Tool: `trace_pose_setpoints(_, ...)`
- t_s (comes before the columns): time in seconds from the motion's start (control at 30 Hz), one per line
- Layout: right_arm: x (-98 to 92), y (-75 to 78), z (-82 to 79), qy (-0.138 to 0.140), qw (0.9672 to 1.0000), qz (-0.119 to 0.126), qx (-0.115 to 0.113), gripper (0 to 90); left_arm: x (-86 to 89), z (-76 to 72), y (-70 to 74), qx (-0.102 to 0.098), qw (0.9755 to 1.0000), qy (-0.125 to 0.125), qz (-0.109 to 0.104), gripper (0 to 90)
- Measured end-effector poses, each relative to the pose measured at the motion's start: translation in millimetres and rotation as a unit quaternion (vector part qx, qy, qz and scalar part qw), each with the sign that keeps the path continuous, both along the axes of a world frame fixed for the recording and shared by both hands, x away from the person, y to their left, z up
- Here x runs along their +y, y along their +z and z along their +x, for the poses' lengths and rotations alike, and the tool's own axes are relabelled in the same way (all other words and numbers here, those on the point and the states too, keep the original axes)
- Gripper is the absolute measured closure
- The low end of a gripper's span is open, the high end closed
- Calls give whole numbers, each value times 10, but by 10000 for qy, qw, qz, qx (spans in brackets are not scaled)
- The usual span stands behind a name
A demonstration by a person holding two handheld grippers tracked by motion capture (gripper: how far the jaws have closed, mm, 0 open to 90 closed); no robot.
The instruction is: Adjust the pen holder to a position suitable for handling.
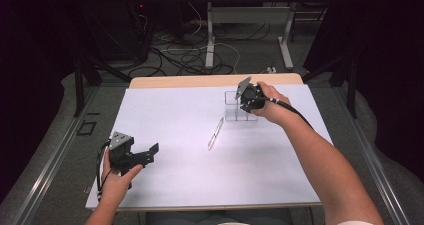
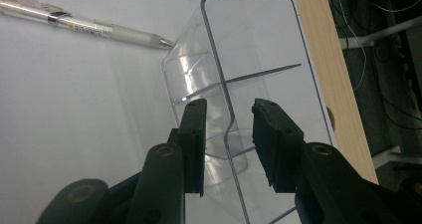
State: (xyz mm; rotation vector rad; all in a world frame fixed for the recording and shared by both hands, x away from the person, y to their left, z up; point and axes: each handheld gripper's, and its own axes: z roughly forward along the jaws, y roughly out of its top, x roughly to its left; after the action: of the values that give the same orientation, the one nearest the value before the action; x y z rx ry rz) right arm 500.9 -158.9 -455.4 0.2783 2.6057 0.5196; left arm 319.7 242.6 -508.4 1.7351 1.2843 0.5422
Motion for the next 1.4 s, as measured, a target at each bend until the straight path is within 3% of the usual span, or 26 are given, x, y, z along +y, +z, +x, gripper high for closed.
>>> trace_pose_setpoints(0.43,64,-64,8,185,9996,-182,94,698,-7,18,-13,35,10000,-33,-28,32)
trace_pose_setpoints(0.7,52,-71,30,242,9995,-171,133,734,-4,33,-22,66,10000,-23,-25,32)
trace_pose_setpoints(0.9,58,-69,18,333,9990,-294,72,737,16,38,-26,94,10000,9,-20,33)
trace_pose_setpoints(1.33,59,-42,-3,589,9972,-461,37,846,17,44,-31,104,9999,-3,-16,33)
trace_pose_setpoints(1.4,65,-58,-8,692,9967,-424,-96,849,24,43,-28,114,9999,5,-9,33)
